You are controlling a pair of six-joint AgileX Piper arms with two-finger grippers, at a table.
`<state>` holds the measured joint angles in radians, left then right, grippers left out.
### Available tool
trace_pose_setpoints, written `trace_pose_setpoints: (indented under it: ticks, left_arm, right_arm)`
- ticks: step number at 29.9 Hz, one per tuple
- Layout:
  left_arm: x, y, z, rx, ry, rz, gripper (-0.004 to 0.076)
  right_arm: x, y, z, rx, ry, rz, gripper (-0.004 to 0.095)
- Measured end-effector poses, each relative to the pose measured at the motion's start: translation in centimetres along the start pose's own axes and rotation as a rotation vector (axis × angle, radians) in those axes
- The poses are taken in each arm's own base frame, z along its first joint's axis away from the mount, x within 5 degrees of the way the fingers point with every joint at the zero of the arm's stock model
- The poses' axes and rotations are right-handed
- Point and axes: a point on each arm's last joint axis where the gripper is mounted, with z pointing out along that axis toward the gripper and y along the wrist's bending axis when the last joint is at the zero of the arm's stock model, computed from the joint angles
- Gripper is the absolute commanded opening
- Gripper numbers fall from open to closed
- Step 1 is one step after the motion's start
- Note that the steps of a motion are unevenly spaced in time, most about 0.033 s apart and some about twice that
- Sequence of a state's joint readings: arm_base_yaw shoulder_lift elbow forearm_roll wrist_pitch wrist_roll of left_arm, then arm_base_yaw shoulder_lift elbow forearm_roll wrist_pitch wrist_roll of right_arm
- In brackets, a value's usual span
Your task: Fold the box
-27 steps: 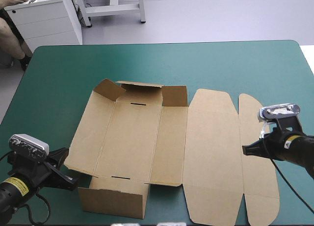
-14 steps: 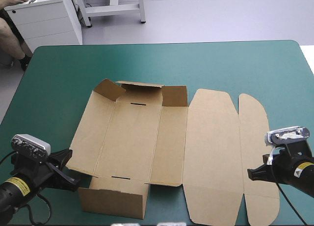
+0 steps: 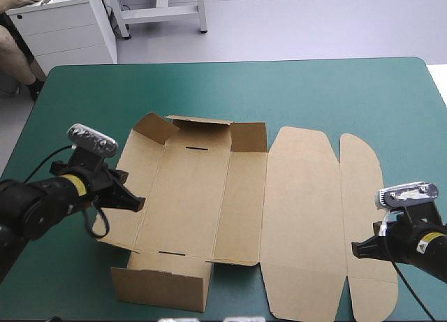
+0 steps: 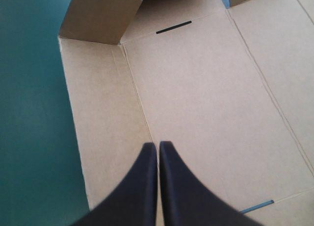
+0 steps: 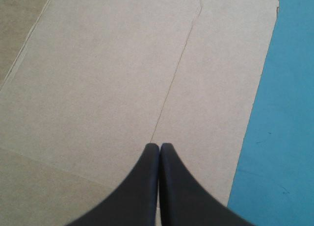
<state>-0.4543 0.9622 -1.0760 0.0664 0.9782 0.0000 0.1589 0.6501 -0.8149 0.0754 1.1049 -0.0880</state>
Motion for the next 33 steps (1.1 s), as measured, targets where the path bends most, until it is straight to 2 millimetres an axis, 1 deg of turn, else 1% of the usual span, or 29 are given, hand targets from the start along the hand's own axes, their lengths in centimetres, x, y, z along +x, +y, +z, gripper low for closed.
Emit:
trace_pose_setpoints:
  ticks: [3, 7, 11, 13, 16, 18, 23, 28, 31, 32, 33]
  left_arm:
    - [-2.1, -0.1, 2.0, 0.010, 0.064, 0.030, 0.0018]
    - [-4.2, 0.1, 3.7, 0.059, 0.113, 0.049, 0.0018]
    - [-5.2, 1.4, 5.0, 0.137, 0.155, 0.009, 0.0018]
    - [-5.4, 2.5, 5.4, 0.193, 0.170, -0.024, 0.0018]
    - [-5.3, 4.4, 5.9, 0.273, 0.199, -0.071, 0.0018]
    - [-5.2, 6.0, 6.0, 0.294, 0.182, -0.128, 0.0018]
    - [-4.3, 10.1, 5.4, 0.232, 0.142, -0.245, 0.0018]
    - [-2.8, 13.7, 4.6, 0.143, 0.128, -0.347, 0.0020]
    - [-1.8, 15.8, 4.3, 0.094, 0.133, -0.446, 0.0063]
    - [-1.6, 16.3, 4.2, 0.082, 0.133, -0.477, 0.0087]
    - [-1.3, 16.8, 4.2, 0.069, 0.136, -0.513, 0.0134]
  right_arm:
    - [0.0, 0.0, 0.0, 0.000, -0.001, -0.001, -0.0020]
    - [0.0, 0.0, 0.0, 0.000, -0.001, -0.001, -0.0020]
    - [0.0, 0.0, 0.0, 0.000, -0.001, -0.002, -0.0020]
    - [0.0, 0.0, 0.0, 0.000, -0.001, -0.004, -0.0020]
    - [0.0, 0.0, 0.0, 0.000, -0.001, -0.009, -0.0020]
    - [0.0, 0.0, 0.0, 0.000, -0.003, -0.020, -0.0020]
    - [-0.1, 0.0, 0.0, 0.001, -0.013, -0.033, -0.0020]
    - [-0.3, 0.0, 0.0, 0.003, -0.030, -0.034, -0.0020]
    - [-0.3, 0.0, 0.0, 0.004, -0.038, -0.034, -0.0020]
    - [-0.4, 0.0, 0.0, 0.004, -0.039, -0.034, -0.0020]
    - [-0.4, 0.0, 0.0, 0.004, -0.039, -0.034, -0.0020]
